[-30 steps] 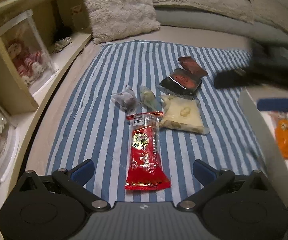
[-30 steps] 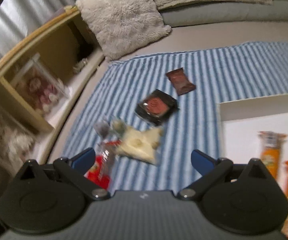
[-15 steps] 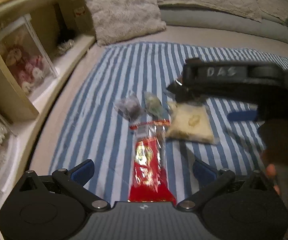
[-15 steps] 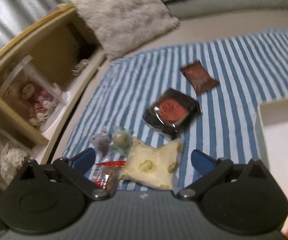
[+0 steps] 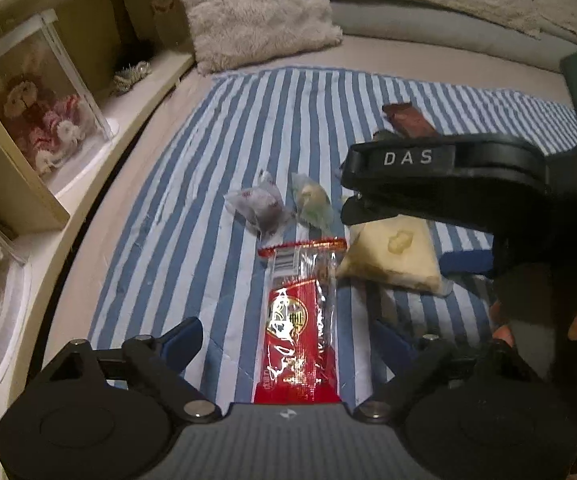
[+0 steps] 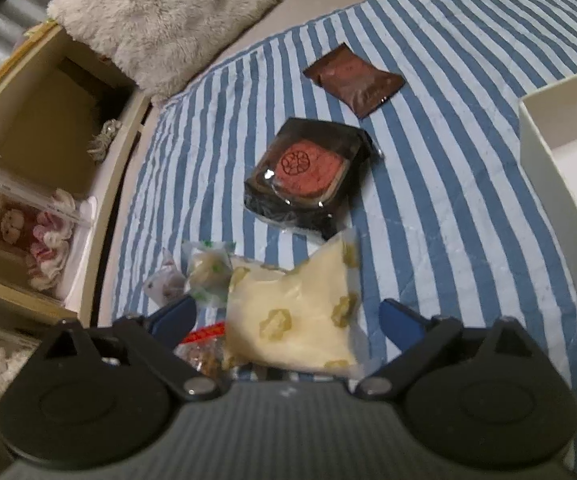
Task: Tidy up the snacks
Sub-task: 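Grasp the red snack bar with the left tool while the right grasps the cream bag, then carry the red bar and cream bag over the white box with both tools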
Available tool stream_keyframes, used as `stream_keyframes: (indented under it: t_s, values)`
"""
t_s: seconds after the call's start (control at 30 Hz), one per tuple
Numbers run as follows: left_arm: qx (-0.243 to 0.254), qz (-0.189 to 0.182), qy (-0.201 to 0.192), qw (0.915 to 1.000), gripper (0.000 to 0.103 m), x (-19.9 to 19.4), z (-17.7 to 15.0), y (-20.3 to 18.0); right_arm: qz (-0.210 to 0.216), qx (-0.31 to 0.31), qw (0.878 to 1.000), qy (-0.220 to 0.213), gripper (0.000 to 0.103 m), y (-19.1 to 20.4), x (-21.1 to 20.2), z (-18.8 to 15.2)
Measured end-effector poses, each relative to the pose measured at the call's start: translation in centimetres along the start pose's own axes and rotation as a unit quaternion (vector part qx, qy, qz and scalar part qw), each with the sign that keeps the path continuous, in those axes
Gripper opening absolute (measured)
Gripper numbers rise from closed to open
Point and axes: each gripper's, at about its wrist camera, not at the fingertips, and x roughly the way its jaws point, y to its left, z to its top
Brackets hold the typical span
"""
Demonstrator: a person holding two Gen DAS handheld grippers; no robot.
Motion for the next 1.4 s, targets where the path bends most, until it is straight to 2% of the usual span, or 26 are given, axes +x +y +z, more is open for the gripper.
stream_keyframes:
  t_s: [0.07, 0.13, 0.2, 0.43, 0.67, 0.77, 0.87, 0.97, 1.03, 1.1, 1.13, 1.2, 1.3, 1.4]
  values:
    - [-0.004, 0.0, 0.004, 1.0, 0.09, 0.1, 0.0, 0.0, -0.002, -0.001, 1.0, 0.0, 0.092, 0.2, 0.4, -0.2]
    - [-0.013, -0.002, 0.007, 0.9999, 0.089, 0.3, 0.1, 0.3, -0.006, -0.017, 1.0, 0.006, 0.074, 0.5, 0.5, -0.3]
    - [-0.024, -0.008, 0.007, 0.9997, 0.089, 0.4, 0.2, 0.6, -0.019, -0.041, 0.999, 0.01, 0.07, 0.9, 0.5, -0.5]
    - [-0.033, -0.032, 0.011, 0.9989, 0.083, 0.8, 0.9, 0.6, 0.004, -0.065, 0.997, 0.03, 0.059, 0.3, -0.7, -0.5]
    - [-0.044, -0.046, 0.041, 0.9971, 0.071, 2.1, 1.1, 0.6, 0.003, -0.131, 0.99, 0.06, 0.054, -0.6, -1.8, 0.0]
    - [-0.048, -0.049, 0.049, 0.9964, 0.059, 2.4, 1.2, 0.5, -0.001, -0.158, 0.985, 0.069, 0.054, -0.7, -2.3, 0.1]
    - [-0.046, -0.047, 0.054, 0.9963, 0.057, 2.5, 1.1, 0.3, -0.006, -0.171, 0.982, 0.078, 0.054, -1.0, -2.6, 0.2]
    - [-0.035, -0.045, 0.059, 0.9967, 0.056, 2.6, 1.0, 0.0, -0.014, -0.167, 0.982, 0.082, 0.06, -1.2, -2.9, 0.4]
    - [-0.033, -0.043, 0.059, 0.9968, 0.056, 2.6, 1.0, -0.1, -0.012, -0.145, 0.986, 0.081, 0.07, -1.6, -2.9, 0.5]
    - [-0.04, -0.042, 0.058, 0.9967, 0.055, 2.5, 1.0, 0.0, -0.01, -0.126, 0.989, 0.08, 0.071, -1.7, -2.7, 0.6]
    - [-0.042, -0.041, 0.057, 0.9966, 0.051, 2.5, 1.0, 0.1, -0.013, -0.122, 0.989, 0.08, 0.071, -1.6, -2.5, 0.6]
    - [-0.047, -0.033, 0.057, 0.9967, 0.04, 2.5, 1.1, 0.2, -0.018, -0.119, 0.99, 0.077, 0.07, -1.6, -2.4, 0.5]
    - [-0.065, -0.037, 0.056, 0.9956, 0.039, 2.4, 1.2, 0.6, -0.019, -0.134, 0.988, 0.074, 0.061, -1.5, -2.2, 0.3]
    - [-0.064, -0.039, 0.053, 0.9958, 0.038, 2.0, 1.2, 0.5, -0.012, -0.154, 0.985, 0.077, 0.055, -1.3, -2.3, 0.3]
